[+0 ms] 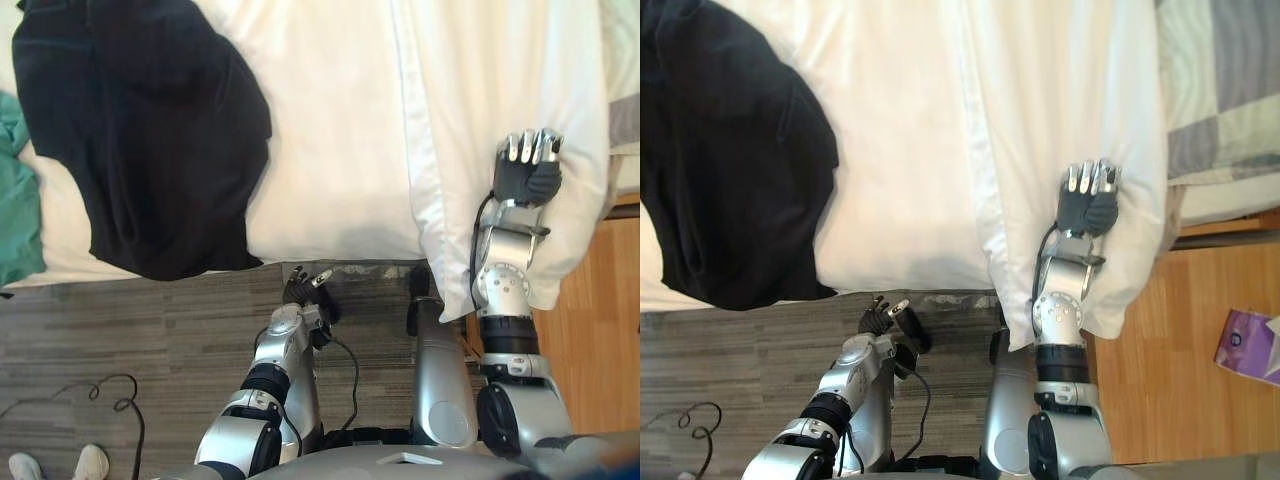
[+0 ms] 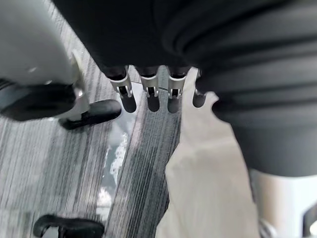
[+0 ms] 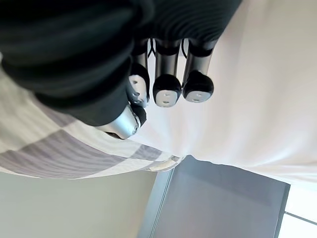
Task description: Tidy the bed and pick cloth on bed and put in laundry
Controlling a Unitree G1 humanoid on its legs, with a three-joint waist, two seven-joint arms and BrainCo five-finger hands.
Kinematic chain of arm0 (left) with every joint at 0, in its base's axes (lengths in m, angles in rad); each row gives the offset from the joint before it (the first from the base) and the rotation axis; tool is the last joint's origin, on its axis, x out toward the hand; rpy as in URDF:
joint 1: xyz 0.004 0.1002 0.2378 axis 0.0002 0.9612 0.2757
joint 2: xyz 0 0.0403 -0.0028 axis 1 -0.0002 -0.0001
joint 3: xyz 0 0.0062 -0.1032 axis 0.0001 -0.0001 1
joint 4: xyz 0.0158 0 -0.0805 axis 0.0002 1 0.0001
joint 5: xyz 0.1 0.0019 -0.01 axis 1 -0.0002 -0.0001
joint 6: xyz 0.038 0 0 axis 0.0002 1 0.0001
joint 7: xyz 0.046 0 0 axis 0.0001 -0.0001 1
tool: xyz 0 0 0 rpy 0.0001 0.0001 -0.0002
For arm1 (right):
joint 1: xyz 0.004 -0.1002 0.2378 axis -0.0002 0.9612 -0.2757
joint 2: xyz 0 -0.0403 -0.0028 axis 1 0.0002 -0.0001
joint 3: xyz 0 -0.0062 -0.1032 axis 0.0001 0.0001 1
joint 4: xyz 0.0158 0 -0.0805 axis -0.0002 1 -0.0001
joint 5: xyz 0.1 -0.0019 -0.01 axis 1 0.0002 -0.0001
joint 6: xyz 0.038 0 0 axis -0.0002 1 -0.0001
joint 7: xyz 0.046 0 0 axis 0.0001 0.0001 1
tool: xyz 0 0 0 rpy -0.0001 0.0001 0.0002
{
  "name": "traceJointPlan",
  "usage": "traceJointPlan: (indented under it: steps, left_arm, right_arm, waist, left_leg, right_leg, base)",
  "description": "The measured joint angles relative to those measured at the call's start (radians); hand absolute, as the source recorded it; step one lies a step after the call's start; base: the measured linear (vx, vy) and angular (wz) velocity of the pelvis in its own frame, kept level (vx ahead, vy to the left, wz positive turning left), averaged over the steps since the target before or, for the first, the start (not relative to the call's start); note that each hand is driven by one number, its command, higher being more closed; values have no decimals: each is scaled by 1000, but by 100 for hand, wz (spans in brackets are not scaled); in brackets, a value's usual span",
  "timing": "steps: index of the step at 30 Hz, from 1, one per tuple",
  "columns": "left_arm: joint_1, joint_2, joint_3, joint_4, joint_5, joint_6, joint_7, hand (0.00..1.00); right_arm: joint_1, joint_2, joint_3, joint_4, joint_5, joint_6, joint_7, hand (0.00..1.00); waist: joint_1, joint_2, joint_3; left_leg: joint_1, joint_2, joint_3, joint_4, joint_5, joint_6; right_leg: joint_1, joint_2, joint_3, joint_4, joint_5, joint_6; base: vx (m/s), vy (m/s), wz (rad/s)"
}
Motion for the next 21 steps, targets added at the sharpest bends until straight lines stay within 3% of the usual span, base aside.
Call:
traceJointPlan:
  steps: [3,5,7,10,11,13,17,20,21]
  left_arm:
    - [6,0,1,1,-20,-32,1,0]
    - [7,-3,1,19,-23,-53,1,0]
    - [28,-12,3,21,-45,-61,1,0]
    - [43,-14,8,33,-55,-67,0,0]
    - [50,-20,7,34,-56,-71,-2,0]
    - [71,-22,6,36,-55,-70,-6,0]
    - [150,-10,7,45,-39,-51,-20,0]
    - [208,4,7,71,-30,-27,-46,0]
    - [225,10,6,76,-8,-25,-52,0]
  right_arm:
    - [110,-1,-49,28,61,1,48,100]
    - [211,-9,-103,166,89,15,48,100]
    - [305,-6,-118,220,93,33,47,100]
    - [402,0,-118,222,78,49,51,100]
    - [431,-1,-118,222,62,59,59,0]
    - [446,-1,-106,223,20,88,69,0]
    - [473,1,-86,296,-110,146,69,0]
    - [518,13,-71,357,-335,167,65,0]
    - [531,23,-68,381,-470,168,58,0]
  waist:
    - [-14,-3,-1]
    - [-18,-3,-1]
    - [-41,-3,-1]
    - [-52,-3,-1]
    - [-51,-5,-2]
    - [-50,-17,-12]
    - [-39,-45,-93]
    - [-35,-61,-152]
    - [-34,-68,-173]
  left_leg:
    - [21,2,26,10,-14,0]
    - [40,3,47,12,-26,-1]
    - [66,9,67,12,-35,-3]
    - [121,19,75,5,-45,-11]
    - [152,20,83,-4,-47,-12]
    - [200,16,93,-28,-48,-14]
    - [250,1,97,-84,-46,-19]
    - [305,-10,95,-129,-35,-28]
    - [319,-19,91,-148,-30,-31]
  right_leg:
    - [2,6,29,-2,2,3]
    - [4,10,53,-2,3,5]
    - [21,15,62,-5,4,7]
    - [76,16,61,-16,4,8]
    - [105,17,59,-23,4,9]
    - [150,15,58,-44,3,12]
    - [215,9,37,-100,7,20]
    - [294,-4,4,-149,9,24]
    - [315,-11,-9,-164,10,26]
  base:
    - [7,12,-30]
    - [38,6,-34]
    - [75,1,-29]
    - [65,-4,-21]
    - [45,-5,-15]
    - [19,7,-10]
    - [45,16,8]
    - [127,43,19]
    - [167,61,21]
